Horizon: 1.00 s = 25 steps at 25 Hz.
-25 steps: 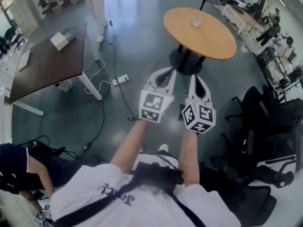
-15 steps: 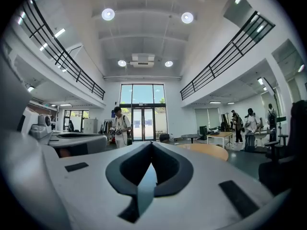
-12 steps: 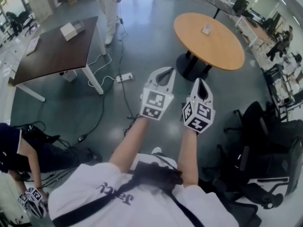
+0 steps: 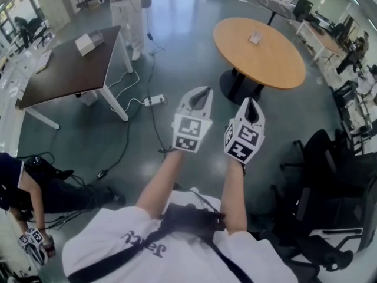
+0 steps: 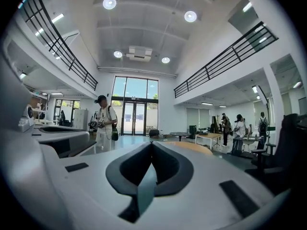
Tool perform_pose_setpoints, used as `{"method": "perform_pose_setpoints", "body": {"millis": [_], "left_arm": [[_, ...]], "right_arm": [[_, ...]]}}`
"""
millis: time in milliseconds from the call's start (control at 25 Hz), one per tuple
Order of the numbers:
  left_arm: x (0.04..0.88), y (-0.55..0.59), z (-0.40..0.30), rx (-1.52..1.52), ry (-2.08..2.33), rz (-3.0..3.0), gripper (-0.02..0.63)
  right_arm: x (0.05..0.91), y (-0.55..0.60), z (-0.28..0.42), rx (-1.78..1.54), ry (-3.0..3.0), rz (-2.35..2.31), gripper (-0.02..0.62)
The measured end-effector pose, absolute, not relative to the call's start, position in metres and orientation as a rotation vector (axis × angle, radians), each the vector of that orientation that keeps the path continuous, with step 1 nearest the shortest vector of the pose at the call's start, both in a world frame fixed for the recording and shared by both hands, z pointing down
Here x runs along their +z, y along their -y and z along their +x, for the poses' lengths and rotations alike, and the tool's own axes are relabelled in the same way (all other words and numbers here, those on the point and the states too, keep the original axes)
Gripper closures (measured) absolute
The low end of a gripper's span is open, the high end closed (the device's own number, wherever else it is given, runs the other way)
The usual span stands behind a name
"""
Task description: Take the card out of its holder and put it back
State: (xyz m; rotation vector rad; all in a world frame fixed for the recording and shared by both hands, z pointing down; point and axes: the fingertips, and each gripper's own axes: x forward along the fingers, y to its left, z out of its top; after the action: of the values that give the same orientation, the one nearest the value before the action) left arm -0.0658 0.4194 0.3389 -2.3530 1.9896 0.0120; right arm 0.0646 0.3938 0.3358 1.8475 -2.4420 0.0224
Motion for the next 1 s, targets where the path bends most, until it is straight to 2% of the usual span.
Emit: {"method": "perform_pose_setpoints", "body": {"millis": [480, 680, 1000], "left_arm": [[0.361, -0.364, -0.054, -0.056, -2.008, -2.376, 0.595], [0.369, -0.292, -0.038, -0.054, -1.846, -2.475, 0.595], [0.334, -0.154, -0.043, -0.005, -1.669, -2.536, 0.595]], "right_arm": [[0.355, -0.347, 0.084, 0.077, 2.415, 1.889, 0.591], [0.364, -0.288, 0.084, 0.081, 2.383, 1.931, 0.591], [0.355, -0.156, 0.066, 0.110, 2.321, 2.030, 0.589]]}}
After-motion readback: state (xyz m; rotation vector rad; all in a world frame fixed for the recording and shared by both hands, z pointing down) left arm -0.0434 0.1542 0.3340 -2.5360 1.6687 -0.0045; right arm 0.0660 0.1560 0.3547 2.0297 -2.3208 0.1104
